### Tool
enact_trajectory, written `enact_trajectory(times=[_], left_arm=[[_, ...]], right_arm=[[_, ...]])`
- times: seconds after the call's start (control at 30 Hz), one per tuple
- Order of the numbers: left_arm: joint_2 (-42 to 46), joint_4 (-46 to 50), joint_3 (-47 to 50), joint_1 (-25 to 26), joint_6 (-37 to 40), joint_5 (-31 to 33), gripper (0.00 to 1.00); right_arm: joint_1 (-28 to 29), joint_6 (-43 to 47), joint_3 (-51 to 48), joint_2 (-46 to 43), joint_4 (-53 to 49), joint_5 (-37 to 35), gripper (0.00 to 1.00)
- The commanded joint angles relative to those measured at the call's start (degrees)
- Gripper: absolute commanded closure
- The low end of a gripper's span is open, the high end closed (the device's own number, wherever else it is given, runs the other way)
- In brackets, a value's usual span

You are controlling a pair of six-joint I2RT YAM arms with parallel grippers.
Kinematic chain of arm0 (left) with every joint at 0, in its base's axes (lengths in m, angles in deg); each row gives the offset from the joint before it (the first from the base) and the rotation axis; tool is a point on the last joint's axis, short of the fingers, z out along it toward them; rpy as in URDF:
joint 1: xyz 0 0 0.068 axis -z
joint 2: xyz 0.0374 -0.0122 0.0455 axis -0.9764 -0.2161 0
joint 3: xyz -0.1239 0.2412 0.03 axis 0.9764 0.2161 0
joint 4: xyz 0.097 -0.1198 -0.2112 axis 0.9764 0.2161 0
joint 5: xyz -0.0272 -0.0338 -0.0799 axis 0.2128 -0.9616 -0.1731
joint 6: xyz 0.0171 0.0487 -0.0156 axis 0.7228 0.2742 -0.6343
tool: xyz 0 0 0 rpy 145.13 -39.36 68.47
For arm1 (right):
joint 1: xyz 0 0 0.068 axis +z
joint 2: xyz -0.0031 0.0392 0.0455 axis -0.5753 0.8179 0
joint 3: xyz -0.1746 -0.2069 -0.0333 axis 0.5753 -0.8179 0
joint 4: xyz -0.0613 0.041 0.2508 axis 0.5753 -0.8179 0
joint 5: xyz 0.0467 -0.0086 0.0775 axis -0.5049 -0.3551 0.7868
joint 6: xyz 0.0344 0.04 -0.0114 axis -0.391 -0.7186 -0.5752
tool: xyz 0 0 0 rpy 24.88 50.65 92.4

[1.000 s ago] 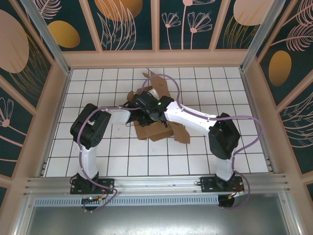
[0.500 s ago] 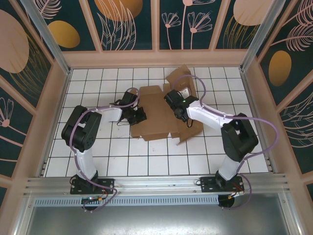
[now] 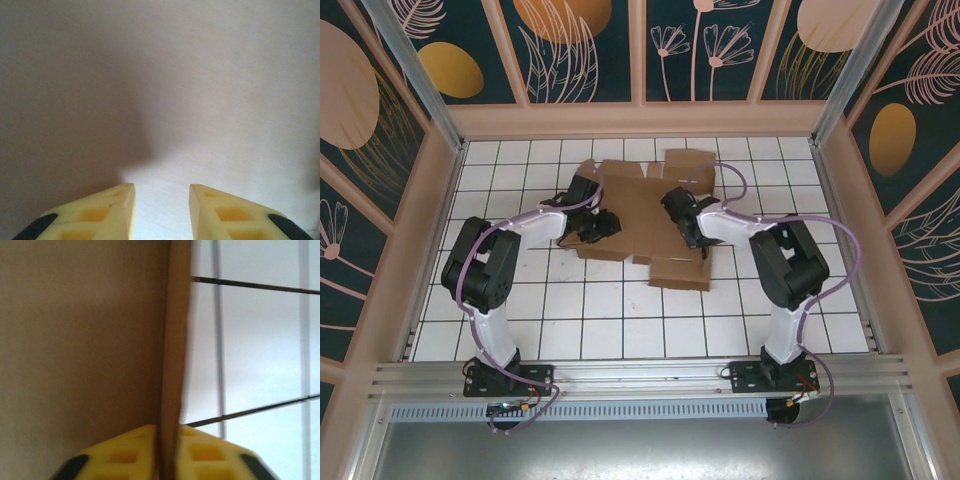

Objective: Fold the paper box

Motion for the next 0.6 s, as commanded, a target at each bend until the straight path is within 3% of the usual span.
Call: enact_trajectory(times=[0.0,0.1,0.23,0.33,0.43,0.57], left_arm=[[2.93,5.31,-3.63,0.19,3.21,3.47,0.60],[3.27,6.22,-4.60,0.17,4.43,4.69,0.59],[1.77,6.30,-4.81,0.39,4.46,2.84,0.60],[0.54,6.70,-5.43,0.58,4.68,3.20,0.64],[-1.86,9.03,-8.59,0.38,6.14,6.46,0.69],[-5.83,11.61,-12.60,-1.12,6.71,8.68,0.82]], right_arm=[[-0.30,-5.10,-2.96,-7.34,3.35,15.29,0.65],[-1.96,-4.25,-5.25,-14.24,4.42,16.59,0.42],[-7.58,-2.52,-5.17,-18.18,3.99,19.25,0.37],[-10.06,-1.65,-3.79,-17.03,4.32,23.57,0.40],[-8.35,-2.36,-1.56,-13.91,4.85,27.13,0.44],[-3.09,-2.81,1.29,-9.93,4.65,27.13,0.65]])
